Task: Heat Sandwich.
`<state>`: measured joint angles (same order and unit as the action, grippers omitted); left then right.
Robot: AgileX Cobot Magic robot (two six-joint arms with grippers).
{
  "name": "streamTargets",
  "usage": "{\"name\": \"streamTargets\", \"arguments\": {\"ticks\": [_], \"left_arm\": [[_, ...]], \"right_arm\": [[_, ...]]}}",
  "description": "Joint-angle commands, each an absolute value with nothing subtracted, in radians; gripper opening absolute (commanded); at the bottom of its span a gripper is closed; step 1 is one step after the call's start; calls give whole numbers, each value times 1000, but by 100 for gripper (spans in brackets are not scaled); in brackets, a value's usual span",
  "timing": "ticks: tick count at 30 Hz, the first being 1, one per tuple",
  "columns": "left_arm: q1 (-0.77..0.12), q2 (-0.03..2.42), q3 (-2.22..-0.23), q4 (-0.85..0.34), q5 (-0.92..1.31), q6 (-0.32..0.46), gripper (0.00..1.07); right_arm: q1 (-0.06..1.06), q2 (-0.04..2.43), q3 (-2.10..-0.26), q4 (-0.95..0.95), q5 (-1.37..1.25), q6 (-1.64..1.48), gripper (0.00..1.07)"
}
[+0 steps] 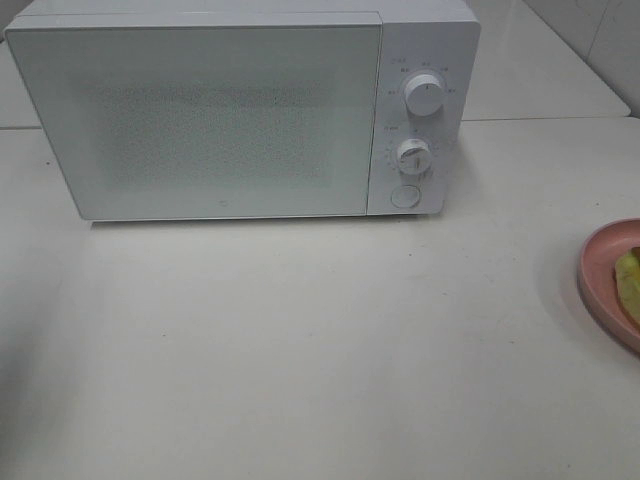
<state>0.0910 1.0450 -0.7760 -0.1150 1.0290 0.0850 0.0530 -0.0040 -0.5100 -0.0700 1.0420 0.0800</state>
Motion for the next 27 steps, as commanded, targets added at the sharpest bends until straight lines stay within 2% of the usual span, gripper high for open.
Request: {"name": "streamTargets", "arguments": {"ticks": [1,14,27], "left_arm": [[93,997,-754,-102,1014,87,101],[92,452,-551,-48,1000,92,101],[33,123,-496,-36,1039,98,101]], "right_arm": [[47,-29,-506,-69,1037,72,76],[47,-29,-506,-69,1037,72,76],[47,-29,-506,-69,1037,72,76]]}}
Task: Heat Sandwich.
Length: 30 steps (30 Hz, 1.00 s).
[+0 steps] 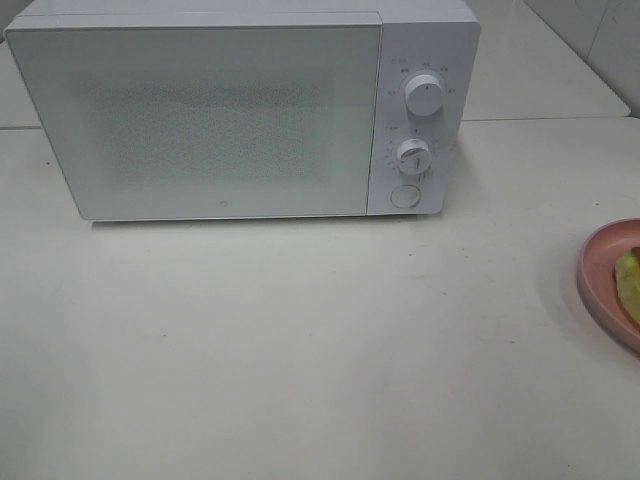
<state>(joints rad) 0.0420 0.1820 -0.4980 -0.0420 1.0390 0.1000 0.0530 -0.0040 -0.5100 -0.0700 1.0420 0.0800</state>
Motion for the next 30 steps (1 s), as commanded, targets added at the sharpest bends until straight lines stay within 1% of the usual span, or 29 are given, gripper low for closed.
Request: {"name": "streamTargets", "arguments": {"ticks": [1,9,13,15,16,30], "left_arm": [[33,84,-496,-36,1039,98,101],[33,-39,-496,-36,1039,96,101],[33,-33,-495,-35,1040,87,101],[33,-33,-495,-39,1040,56,101],[33,-33,-495,-39,1040,54,101],[33,-33,-495,-37,1039,54,101]], "right_arm": [[47,-29,-506,-69,1037,72,76],[47,-29,-506,-69,1037,72,76],[47,-24,-506,-69,1037,72,76],[47,-24,-506,-69,1037,72,76],[47,-24,-506,-69,1037,72,76],[47,-24,-506,-69,1037,72,76]]}}
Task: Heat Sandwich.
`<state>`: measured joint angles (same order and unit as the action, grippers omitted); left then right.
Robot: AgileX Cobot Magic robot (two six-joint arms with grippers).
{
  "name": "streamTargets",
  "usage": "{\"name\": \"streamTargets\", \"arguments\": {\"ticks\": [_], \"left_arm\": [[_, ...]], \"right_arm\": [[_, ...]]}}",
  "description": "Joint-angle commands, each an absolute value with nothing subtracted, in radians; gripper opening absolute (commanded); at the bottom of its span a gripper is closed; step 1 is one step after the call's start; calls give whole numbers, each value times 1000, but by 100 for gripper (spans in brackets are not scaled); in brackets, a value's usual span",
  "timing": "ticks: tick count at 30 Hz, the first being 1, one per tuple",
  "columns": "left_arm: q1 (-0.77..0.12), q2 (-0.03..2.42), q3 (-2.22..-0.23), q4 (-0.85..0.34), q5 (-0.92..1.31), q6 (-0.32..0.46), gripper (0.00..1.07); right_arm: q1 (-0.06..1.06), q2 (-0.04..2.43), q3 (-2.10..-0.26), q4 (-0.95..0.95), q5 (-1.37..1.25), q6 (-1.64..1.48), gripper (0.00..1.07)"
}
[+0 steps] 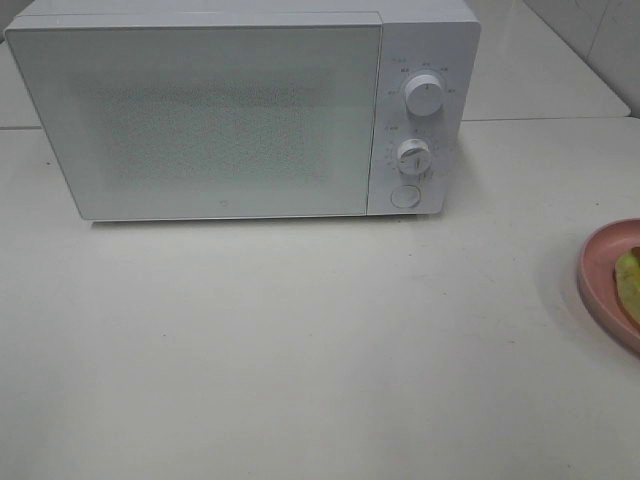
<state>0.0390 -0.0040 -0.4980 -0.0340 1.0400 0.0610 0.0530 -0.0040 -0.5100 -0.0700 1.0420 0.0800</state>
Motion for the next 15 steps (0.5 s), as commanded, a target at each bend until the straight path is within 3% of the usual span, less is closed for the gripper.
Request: {"name": "streamTargets", "arguments": {"ticks": [1,15], "left_arm": [[33,-33,-495,-37,1039,54,101],[33,-33,-495,-37,1039,54,101]], "right_arm": [[47,-24,-506,-69,1037,72,76],[47,-24,-506,-69,1037,72,76]]}}
